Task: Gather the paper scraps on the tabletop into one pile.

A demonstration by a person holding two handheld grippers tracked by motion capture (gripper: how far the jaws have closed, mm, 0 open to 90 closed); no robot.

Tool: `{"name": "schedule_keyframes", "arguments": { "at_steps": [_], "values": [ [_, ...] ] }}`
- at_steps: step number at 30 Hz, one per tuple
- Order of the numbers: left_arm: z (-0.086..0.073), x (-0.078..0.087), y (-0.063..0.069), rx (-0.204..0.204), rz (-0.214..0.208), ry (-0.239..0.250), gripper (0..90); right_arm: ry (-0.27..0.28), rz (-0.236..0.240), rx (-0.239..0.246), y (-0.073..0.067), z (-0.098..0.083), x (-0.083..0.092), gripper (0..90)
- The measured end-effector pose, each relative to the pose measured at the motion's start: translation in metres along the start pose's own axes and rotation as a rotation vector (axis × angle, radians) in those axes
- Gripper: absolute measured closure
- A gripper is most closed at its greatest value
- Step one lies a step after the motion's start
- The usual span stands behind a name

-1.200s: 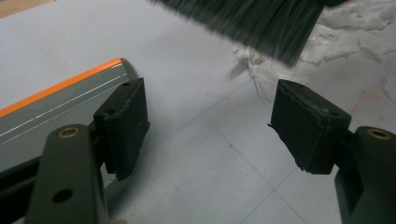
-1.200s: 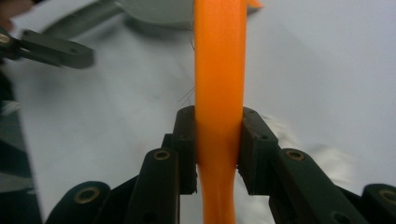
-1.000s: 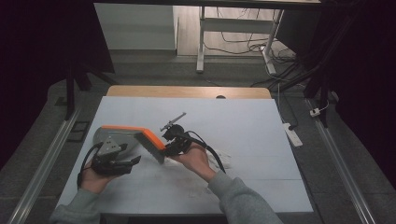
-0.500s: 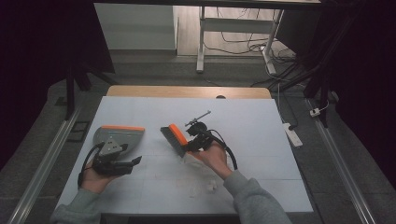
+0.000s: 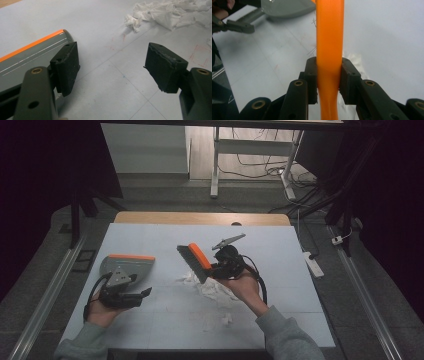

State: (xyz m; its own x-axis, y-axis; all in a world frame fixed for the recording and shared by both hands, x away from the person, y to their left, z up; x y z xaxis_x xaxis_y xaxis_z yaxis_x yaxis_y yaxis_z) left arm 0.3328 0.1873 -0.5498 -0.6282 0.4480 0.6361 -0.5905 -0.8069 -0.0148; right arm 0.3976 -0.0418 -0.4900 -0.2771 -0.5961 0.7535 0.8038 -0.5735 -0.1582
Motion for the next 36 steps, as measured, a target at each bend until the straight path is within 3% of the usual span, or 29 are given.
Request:
{"name": "schedule_keyframes", "arguments": {
  "at_steps": [3,6,12,16,19,23,27,31,36],
  "values": [
    [0.000,-0.001,0.001,-0.005,0.001,-0.005,28.5,-0.001,0.024,-0.013,0.000,-0.003,-0.006,70.6],
    [0.000,-0.002,0.001,-0.005,0.003,-0.010,28.3,0.019,0.057,-0.047,-0.004,0.005,-0.022,70.6],
    [-0.002,-0.002,0.001,-0.010,0.002,-0.012,28.2,-0.007,0.137,-0.099,-0.016,0.023,-0.083,70.7],
    [-0.002,-0.001,0.000,-0.010,-0.003,-0.009,28.3,-0.057,0.115,-0.108,-0.011,0.018,-0.106,70.7],
    [-0.002,-0.001,-0.001,-0.006,-0.003,-0.006,28.3,-0.077,0.061,-0.130,0.007,0.008,-0.096,70.7],
    [-0.002,-0.002,0.001,-0.015,-0.003,-0.012,28.3,-0.095,-0.005,-0.161,0.032,-0.015,-0.067,70.7],
    [-0.002,-0.004,0.003,-0.024,-0.002,-0.022,28.1,-0.095,-0.052,-0.172,0.046,-0.029,-0.042,70.7],
    [-0.002,-0.005,0.003,-0.023,-0.001,-0.027,28.0,-0.032,-0.024,-0.156,0.041,-0.022,-0.023,70.7],
    [-0.002,-0.004,0.002,-0.019,0.001,-0.024,28.0,0.018,0.009,-0.069,0.023,-0.006,-0.003,70.7]
  ]
}}
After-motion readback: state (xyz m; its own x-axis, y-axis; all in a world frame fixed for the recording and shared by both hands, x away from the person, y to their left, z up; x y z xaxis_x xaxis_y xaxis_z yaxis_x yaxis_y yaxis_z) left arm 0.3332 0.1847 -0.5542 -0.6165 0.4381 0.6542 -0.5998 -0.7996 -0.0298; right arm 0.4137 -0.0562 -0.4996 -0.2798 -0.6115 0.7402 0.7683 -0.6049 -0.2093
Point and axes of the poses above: each handheld gripper's, and its own axes: x roughly backward along the jaws, z roughly out of its top, y roughly to its right, the point moved 10 cm from there along -x, roughly forward along the jaws, and after that the axes turned 1 degree about -x, right-handed, at the moved point
